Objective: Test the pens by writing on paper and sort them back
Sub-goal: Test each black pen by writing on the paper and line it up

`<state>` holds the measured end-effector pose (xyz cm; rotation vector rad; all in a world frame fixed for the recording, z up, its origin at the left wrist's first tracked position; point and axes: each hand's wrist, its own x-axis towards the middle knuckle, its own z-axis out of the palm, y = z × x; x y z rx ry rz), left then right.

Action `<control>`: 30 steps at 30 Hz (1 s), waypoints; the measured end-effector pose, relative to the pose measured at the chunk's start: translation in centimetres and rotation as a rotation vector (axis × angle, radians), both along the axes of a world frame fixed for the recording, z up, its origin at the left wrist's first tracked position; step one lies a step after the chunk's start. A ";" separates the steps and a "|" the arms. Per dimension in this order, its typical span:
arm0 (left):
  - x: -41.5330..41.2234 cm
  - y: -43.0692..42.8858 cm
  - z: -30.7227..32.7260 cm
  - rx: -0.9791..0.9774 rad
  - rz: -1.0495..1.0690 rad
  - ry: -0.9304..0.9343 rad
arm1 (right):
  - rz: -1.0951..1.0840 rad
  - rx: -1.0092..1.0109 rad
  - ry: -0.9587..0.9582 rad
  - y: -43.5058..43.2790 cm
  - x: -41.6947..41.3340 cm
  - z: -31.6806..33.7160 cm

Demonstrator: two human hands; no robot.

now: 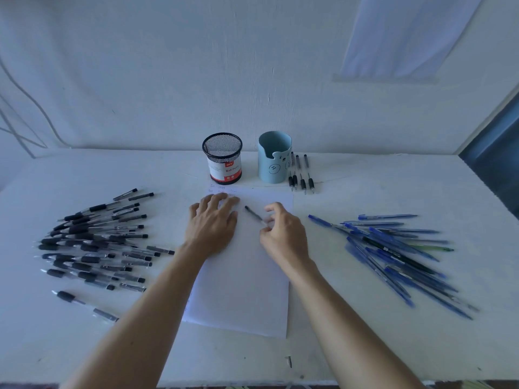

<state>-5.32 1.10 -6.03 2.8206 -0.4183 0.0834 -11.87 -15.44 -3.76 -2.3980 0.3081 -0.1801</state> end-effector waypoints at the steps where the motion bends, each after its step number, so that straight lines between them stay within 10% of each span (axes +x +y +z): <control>1: 0.0 0.0 0.0 0.003 0.002 0.002 | -0.029 0.037 -0.028 -0.5 0.1 0.1; 10: 0.3 0.1 -0.5 0.020 0.000 -0.010 | -0.387 0.250 -0.318 -7.7 3.2 2.3; 30: 0.3 0.2 -0.8 0.014 0.001 -0.052 | -0.390 0.174 -0.054 -11.2 12.5 1.2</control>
